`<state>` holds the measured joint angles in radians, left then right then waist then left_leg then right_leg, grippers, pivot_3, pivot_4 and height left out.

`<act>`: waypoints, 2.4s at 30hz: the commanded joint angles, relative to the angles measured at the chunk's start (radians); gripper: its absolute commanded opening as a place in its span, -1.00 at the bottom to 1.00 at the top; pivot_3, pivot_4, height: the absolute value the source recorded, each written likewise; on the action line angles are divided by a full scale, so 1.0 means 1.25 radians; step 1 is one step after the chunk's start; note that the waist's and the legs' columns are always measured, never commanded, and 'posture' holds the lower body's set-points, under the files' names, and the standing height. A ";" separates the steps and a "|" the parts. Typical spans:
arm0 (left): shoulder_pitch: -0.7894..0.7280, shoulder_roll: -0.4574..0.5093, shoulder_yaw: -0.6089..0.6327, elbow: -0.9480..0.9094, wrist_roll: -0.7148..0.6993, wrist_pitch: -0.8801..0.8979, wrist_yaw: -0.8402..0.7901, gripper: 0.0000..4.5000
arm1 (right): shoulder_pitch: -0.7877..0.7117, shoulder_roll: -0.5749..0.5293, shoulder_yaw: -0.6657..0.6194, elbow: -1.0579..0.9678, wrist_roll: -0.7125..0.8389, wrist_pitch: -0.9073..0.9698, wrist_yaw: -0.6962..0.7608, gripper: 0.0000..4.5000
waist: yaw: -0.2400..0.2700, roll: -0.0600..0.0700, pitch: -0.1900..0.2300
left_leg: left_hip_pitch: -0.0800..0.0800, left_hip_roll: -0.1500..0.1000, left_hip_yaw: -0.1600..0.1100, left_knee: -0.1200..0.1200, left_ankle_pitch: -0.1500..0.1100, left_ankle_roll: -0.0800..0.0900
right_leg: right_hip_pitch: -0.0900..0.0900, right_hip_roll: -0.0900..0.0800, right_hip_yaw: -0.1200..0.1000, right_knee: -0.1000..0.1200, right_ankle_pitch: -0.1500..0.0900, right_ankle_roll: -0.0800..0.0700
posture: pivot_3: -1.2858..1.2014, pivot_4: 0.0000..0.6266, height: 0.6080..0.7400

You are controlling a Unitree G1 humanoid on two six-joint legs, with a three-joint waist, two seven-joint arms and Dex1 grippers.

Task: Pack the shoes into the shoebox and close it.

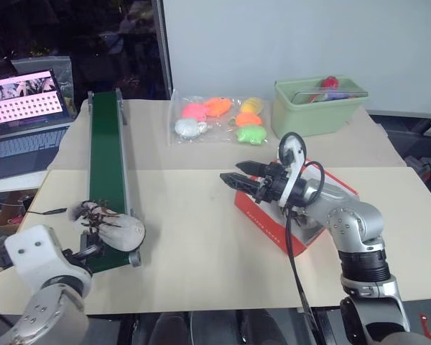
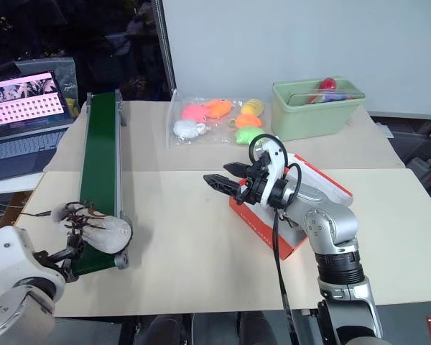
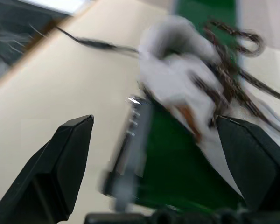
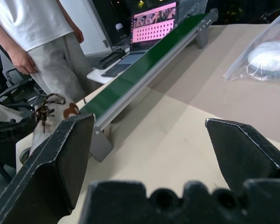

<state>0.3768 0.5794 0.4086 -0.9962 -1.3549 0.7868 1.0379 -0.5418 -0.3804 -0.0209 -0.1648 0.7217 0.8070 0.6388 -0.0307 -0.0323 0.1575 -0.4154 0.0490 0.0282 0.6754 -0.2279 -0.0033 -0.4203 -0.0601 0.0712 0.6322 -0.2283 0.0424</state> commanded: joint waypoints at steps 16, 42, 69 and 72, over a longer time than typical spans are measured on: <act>-0.080 0.076 -0.056 0.103 -0.060 -0.032 0.009 -0.12 | 0.016 -0.004 -0.056 -0.070 0.028 0.010 -0.045 1.00 | 0.010 0.000 0.000 | 0.000 0.000 0.001 -0.002 0.000 0.000 | -0.001 0.000 0.000 -0.001 -0.001 -0.001 | 0.03 -0.52 0.83; -0.478 0.031 -0.261 0.206 0.337 -0.130 -0.463 -0.54 | -0.043 0.075 -0.082 -0.020 0.072 0.054 -0.122 1.00 | 0.015 -0.001 0.000 | -0.002 -0.001 0.001 -0.008 0.001 -0.002 | -0.003 0.000 0.000 -0.004 -0.001 -0.001 | 0.03 -0.52 0.83; -0.642 -0.215 -0.357 0.417 0.463 -0.119 -0.927 -0.54 | -0.152 0.188 -0.201 0.113 0.399 0.319 -0.387 1.00 | 0.008 -0.001 0.001 | -0.003 -0.001 0.000 -0.008 0.002 -0.003 | -0.004 0.000 -0.001 -0.003 -0.002 -0.001 | 0.03 -0.52 0.83; -0.642 -0.220 -0.355 0.414 0.472 -0.112 -0.935 -0.54 | -0.164 0.195 -0.214 0.137 0.404 0.310 -0.398 1.00 | 0.008 -0.001 0.001 | -0.003 -0.001 0.000 -0.008 0.002 -0.003 | -0.004 0.000 -0.001 -0.003 -0.002 -0.001 | 0.03 -0.52 0.83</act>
<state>-0.4004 0.3092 -0.0316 -0.4332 -0.7682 0.6528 -0.1127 -0.7122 -0.1404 -0.2701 0.0170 1.1980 1.2113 0.1438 -0.0209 -0.0335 0.1582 -0.4188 0.0482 0.0279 0.6652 -0.2256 -0.0072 -0.4247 -0.0596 0.0702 0.6290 -0.2302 0.0413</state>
